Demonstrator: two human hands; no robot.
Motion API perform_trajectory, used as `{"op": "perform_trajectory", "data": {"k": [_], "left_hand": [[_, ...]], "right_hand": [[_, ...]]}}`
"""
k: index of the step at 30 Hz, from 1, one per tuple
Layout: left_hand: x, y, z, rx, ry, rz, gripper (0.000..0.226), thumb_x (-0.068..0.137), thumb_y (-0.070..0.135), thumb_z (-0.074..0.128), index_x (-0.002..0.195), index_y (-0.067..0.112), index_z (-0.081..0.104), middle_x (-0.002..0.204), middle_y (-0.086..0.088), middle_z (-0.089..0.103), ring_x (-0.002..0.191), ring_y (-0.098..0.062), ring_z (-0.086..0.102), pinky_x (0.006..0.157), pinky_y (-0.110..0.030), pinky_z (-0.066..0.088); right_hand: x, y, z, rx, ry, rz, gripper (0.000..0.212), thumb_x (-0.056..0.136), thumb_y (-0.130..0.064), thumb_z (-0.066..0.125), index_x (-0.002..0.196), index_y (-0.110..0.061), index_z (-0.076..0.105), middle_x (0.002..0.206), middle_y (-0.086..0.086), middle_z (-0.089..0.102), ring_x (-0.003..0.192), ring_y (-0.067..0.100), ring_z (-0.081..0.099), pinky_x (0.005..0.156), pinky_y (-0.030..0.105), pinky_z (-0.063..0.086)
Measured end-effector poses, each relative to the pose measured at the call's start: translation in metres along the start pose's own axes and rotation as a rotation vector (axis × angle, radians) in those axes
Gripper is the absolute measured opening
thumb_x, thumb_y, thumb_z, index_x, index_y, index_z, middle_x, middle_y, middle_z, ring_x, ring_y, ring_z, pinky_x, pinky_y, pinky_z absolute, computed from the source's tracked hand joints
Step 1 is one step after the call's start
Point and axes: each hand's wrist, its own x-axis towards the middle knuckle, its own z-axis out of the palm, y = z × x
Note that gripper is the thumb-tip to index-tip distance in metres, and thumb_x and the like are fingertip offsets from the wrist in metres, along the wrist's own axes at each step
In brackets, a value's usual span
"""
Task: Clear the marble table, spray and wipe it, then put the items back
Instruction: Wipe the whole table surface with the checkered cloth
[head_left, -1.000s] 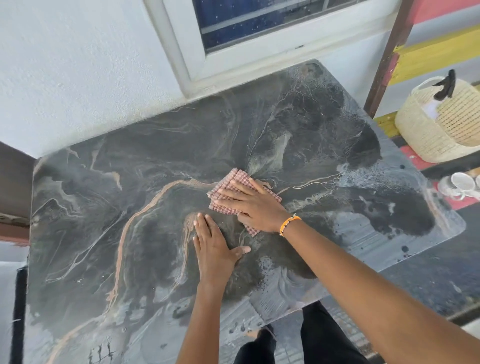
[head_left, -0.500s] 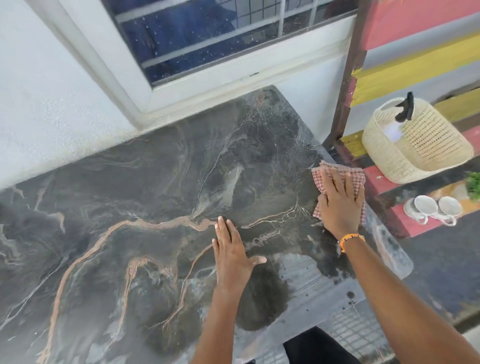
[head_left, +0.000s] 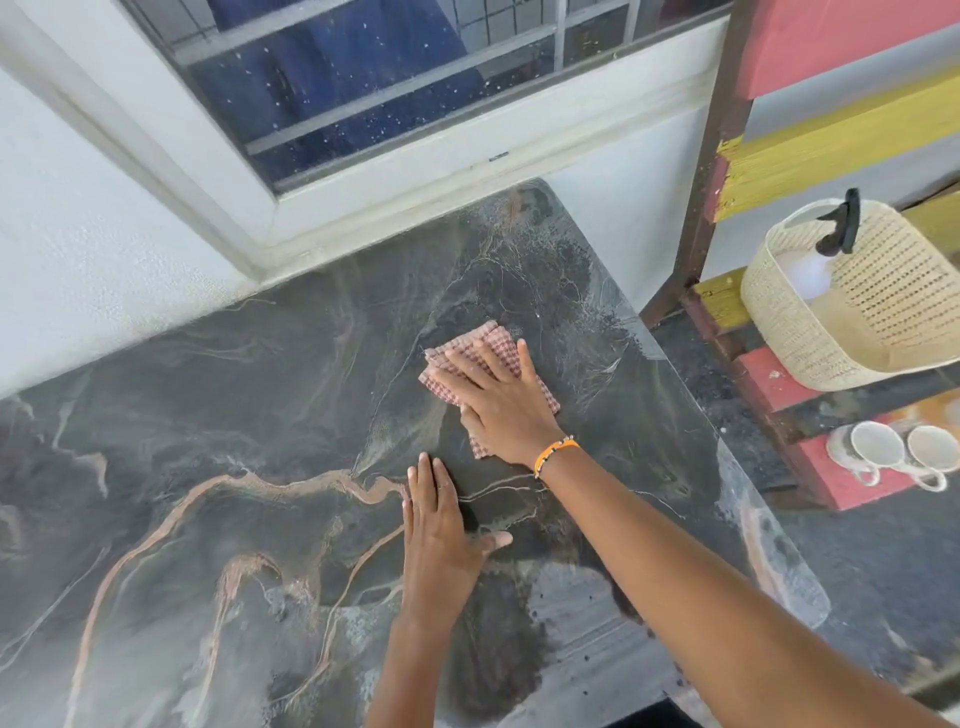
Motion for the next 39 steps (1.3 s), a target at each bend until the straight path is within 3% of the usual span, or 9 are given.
{"op": "perform_trajectory", "data": {"k": [7, 10, 12, 14, 18, 23, 32, 35, 39], "left_hand": [[0.025, 0.02, -0.002, -0.032, -0.051, 0.007, 0.109, 0.077, 0.048, 0.064, 0.146, 0.012, -0.013, 0.155, -0.001, -0.022, 0.142, -0.021, -0.02, 0.117, -0.041, -0.004], [0.026, 0.016, 0.001, 0.008, -0.04, 0.002, 0.112, 0.073, 0.061, 0.056, 0.144, 0.012, -0.016, 0.153, -0.001, -0.026, 0.141, -0.021, -0.022, 0.117, -0.039, -0.004], [0.025, 0.013, 0.002, 0.025, -0.032, 0.001, 0.117, 0.062, 0.077, 0.035, 0.143, 0.012, -0.019, 0.147, 0.002, -0.032, 0.137, -0.017, -0.028, 0.117, -0.037, -0.004], [0.026, 0.011, 0.003, 0.053, -0.023, -0.002, 0.121, 0.053, 0.082, 0.022, 0.141, 0.012, -0.022, 0.143, 0.004, -0.036, 0.133, -0.016, -0.03, 0.117, -0.037, -0.004], [0.03, 0.012, 0.006, 0.067, -0.016, -0.025, 0.116, 0.072, 0.062, 0.058, 0.141, 0.014, -0.022, 0.143, 0.007, -0.034, 0.138, -0.017, -0.027, 0.115, -0.035, -0.009], [0.045, 0.019, -0.002, 0.079, 0.04, 0.006, 0.105, 0.079, 0.062, 0.05, 0.144, 0.015, -0.018, 0.152, 0.005, -0.025, 0.132, -0.01, -0.032, 0.112, -0.031, -0.014], [0.1, 0.035, -0.022, 0.074, 0.001, -0.015, 0.111, 0.074, 0.065, 0.051, 0.145, 0.007, -0.012, 0.155, -0.006, -0.019, 0.143, -0.022, -0.017, 0.117, -0.039, -0.003], [0.104, 0.037, -0.022, 0.08, -0.009, -0.031, 0.113, 0.072, 0.064, 0.05, 0.145, 0.006, -0.012, 0.155, -0.007, -0.021, 0.143, -0.024, -0.017, 0.117, -0.041, -0.001], [0.105, 0.036, -0.021, 0.127, -0.022, -0.054, 0.113, 0.07, 0.068, 0.044, 0.144, 0.005, -0.015, 0.154, -0.008, -0.023, 0.143, -0.025, -0.018, 0.117, -0.041, -0.001]], "right_hand": [[-0.019, 0.106, -0.025, 0.004, 0.134, 0.486, 0.056, 0.091, -0.029, 0.033, 0.145, -0.035, 0.02, 0.157, -0.005, 0.02, 0.145, 0.026, 0.014, 0.114, 0.059, 0.009], [-0.053, 0.099, -0.018, 0.043, 0.209, 0.669, 0.058, 0.09, -0.027, 0.037, 0.145, -0.033, 0.021, 0.156, 0.0, 0.024, 0.142, 0.03, 0.02, 0.114, 0.058, 0.013], [-0.068, 0.076, -0.008, 0.074, 0.21, 0.725, 0.059, 0.09, -0.027, 0.039, 0.146, -0.03, 0.02, 0.155, 0.004, 0.025, 0.143, 0.034, 0.018, 0.112, 0.06, 0.01], [-0.069, 0.05, -0.002, 0.046, 0.193, 0.656, 0.06, 0.09, -0.026, 0.041, 0.147, -0.027, 0.023, 0.155, 0.005, 0.026, 0.142, 0.035, 0.02, 0.112, 0.06, 0.008], [-0.03, 0.012, 0.005, 0.031, 0.096, 0.274, 0.059, 0.091, -0.03, 0.035, 0.147, -0.03, 0.018, 0.158, -0.002, 0.017, 0.146, 0.029, 0.011, 0.113, 0.056, 0.004], [0.052, 0.022, -0.005, 0.02, -0.031, -0.048, 0.058, 0.093, -0.029, 0.035, 0.147, -0.036, 0.015, 0.157, -0.009, 0.016, 0.146, 0.024, 0.01, 0.115, 0.054, 0.002], [0.075, 0.135, -0.033, 0.046, 0.128, 0.396, 0.055, 0.095, -0.027, 0.032, 0.147, -0.034, 0.014, 0.159, -0.005, 0.012, 0.146, 0.027, 0.007, 0.117, 0.056, 0.006], [0.052, 0.131, -0.028, 0.079, 0.2, 0.553, 0.058, 0.092, -0.025, 0.034, 0.147, -0.032, 0.017, 0.158, -0.001, 0.016, 0.144, 0.03, 0.014, 0.115, 0.056, 0.013], [0.038, 0.092, -0.012, 0.063, 0.18, 0.609, 0.06, 0.091, -0.028, 0.034, 0.148, -0.027, 0.015, 0.158, 0.004, 0.017, 0.144, 0.035, 0.011, 0.113, 0.059, 0.004]]}}
